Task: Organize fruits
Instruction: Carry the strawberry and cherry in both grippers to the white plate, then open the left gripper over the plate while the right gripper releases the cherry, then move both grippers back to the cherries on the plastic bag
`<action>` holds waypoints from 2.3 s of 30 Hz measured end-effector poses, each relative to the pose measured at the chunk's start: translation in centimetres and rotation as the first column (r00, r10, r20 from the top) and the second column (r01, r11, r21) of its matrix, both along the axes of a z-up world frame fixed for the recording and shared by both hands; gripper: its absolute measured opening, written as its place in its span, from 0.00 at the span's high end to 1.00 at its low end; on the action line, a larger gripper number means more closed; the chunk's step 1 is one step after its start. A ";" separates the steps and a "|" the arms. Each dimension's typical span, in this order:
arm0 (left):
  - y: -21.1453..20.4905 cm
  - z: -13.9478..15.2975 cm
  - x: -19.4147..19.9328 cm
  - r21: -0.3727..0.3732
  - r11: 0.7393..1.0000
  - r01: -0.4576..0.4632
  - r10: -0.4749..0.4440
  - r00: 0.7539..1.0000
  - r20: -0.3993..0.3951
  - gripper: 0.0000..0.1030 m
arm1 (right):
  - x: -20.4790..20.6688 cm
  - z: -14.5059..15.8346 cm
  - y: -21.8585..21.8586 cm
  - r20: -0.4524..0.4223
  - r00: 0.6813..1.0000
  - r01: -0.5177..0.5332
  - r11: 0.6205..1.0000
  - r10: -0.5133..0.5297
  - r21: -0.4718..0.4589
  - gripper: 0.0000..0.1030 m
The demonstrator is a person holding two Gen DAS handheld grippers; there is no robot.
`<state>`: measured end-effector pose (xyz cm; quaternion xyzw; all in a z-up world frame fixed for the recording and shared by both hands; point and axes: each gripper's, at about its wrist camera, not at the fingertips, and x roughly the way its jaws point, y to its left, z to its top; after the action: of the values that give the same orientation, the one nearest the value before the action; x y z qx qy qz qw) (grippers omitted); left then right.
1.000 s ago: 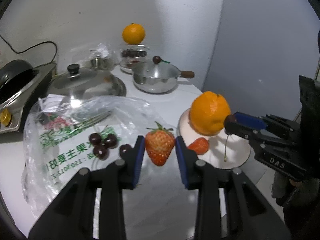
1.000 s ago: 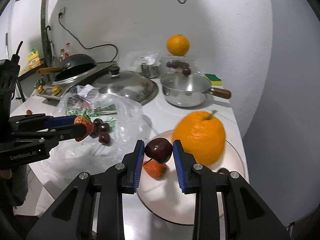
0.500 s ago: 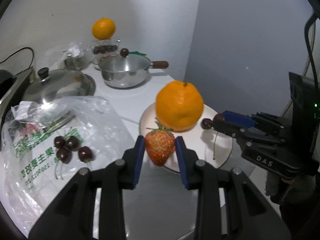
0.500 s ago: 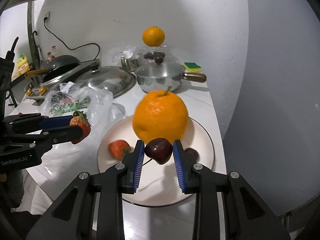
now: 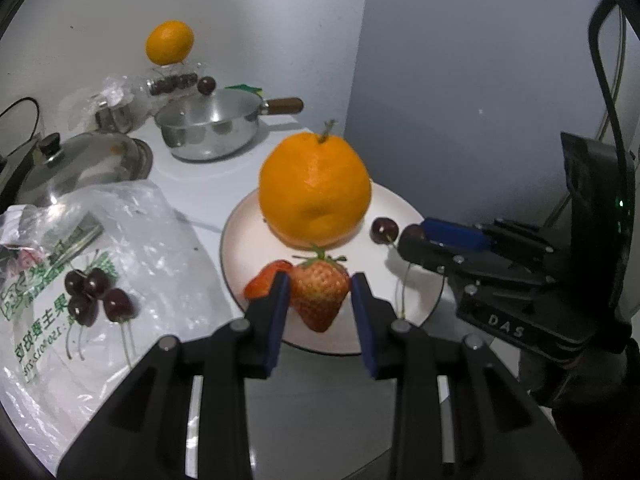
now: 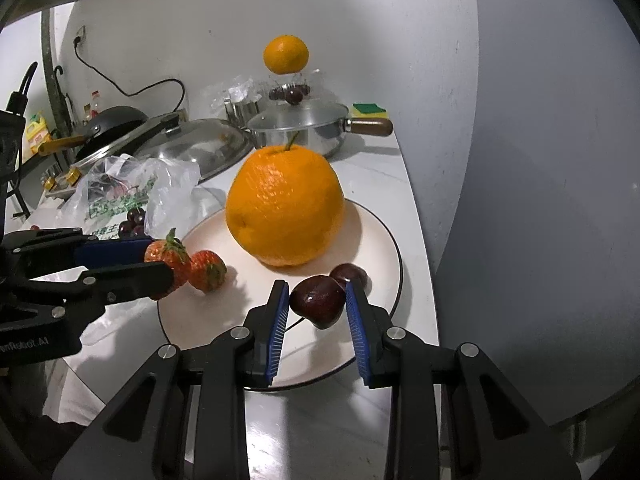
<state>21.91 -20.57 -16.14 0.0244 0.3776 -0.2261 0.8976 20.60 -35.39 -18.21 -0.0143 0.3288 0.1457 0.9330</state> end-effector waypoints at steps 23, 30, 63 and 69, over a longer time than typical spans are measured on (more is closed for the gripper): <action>-1.4 -2.2 1.1 0.019 1.000 0.019 -0.018 0.997 -0.077 0.67 | 0.7 -1.0 -0.2 -0.020 1.000 0.004 1.000 -0.004 -0.013 0.69; -1.0 -1.9 1.2 0.023 1.000 0.001 0.001 0.997 -0.075 0.64 | 0.8 -1.0 0.0 -0.021 1.000 0.012 1.000 -0.013 -0.023 0.64; 5.0 0.8 -0.8 -0.016 0.995 -0.099 0.100 0.995 0.023 0.47 | -0.6 2.2 3.5 0.029 1.000 0.012 0.999 -0.010 -0.052 0.57; 6.8 1.1 -1.3 -0.039 0.990 -0.132 0.134 0.990 0.040 0.29 | -0.8 2.5 5.1 0.034 0.999 -0.005 0.998 0.007 -0.066 0.57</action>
<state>20.59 -13.73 -15.00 -0.0122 0.3552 -0.1720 0.9187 19.82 -30.25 -15.66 -0.0485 0.3173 0.1373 0.9371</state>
